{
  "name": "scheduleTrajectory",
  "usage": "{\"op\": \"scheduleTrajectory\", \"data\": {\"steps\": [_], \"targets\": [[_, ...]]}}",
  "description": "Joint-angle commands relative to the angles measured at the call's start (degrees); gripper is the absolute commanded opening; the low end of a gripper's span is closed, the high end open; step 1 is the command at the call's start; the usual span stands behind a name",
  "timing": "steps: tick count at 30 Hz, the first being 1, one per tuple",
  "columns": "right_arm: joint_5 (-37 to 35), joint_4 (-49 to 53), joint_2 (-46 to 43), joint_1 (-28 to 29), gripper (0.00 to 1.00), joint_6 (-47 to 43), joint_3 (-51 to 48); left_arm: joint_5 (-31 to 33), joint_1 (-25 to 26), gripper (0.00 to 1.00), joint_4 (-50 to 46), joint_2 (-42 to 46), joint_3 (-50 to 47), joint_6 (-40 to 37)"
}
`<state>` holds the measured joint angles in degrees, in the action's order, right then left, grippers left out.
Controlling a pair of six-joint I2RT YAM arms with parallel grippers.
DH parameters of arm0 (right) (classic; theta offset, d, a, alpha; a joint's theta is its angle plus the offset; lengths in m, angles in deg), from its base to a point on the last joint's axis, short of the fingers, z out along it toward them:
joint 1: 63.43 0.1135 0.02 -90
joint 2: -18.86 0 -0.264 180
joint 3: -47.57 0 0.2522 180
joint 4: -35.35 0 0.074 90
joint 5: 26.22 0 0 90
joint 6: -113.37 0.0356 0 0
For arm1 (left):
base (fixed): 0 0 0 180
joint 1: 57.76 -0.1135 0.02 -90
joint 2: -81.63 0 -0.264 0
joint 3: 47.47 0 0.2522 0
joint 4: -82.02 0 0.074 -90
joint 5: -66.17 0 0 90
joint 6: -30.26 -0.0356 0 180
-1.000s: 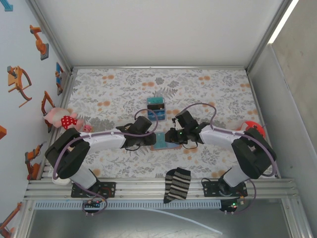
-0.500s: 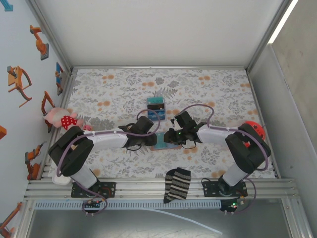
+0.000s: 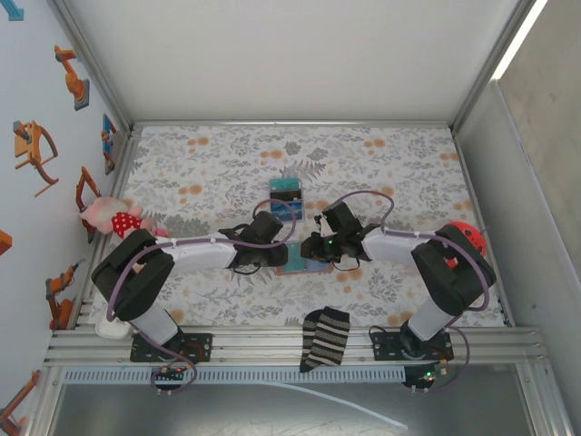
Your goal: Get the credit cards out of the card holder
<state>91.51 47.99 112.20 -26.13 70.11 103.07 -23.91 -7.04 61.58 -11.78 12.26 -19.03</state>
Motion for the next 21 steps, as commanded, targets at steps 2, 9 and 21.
{"op": "scheduleTrajectory", "data": {"steps": [2,9,21], "targets": [[1.85,-3.09,1.56,-0.21,0.18,1.39,-1.04,-0.56,0.35,0.34,-2.44,-1.16,1.17,-1.34],[2.16,-4.02,2.55,-0.21,0.17,1.61,-1.09,-0.76,0.35,0.33,-2.54,-1.53,1.24,-1.46],[2.87,-5.69,1.68,-0.56,0.00,2.20,-1.74,-0.47,0.35,0.29,-2.83,-2.13,1.31,-1.31]]}}
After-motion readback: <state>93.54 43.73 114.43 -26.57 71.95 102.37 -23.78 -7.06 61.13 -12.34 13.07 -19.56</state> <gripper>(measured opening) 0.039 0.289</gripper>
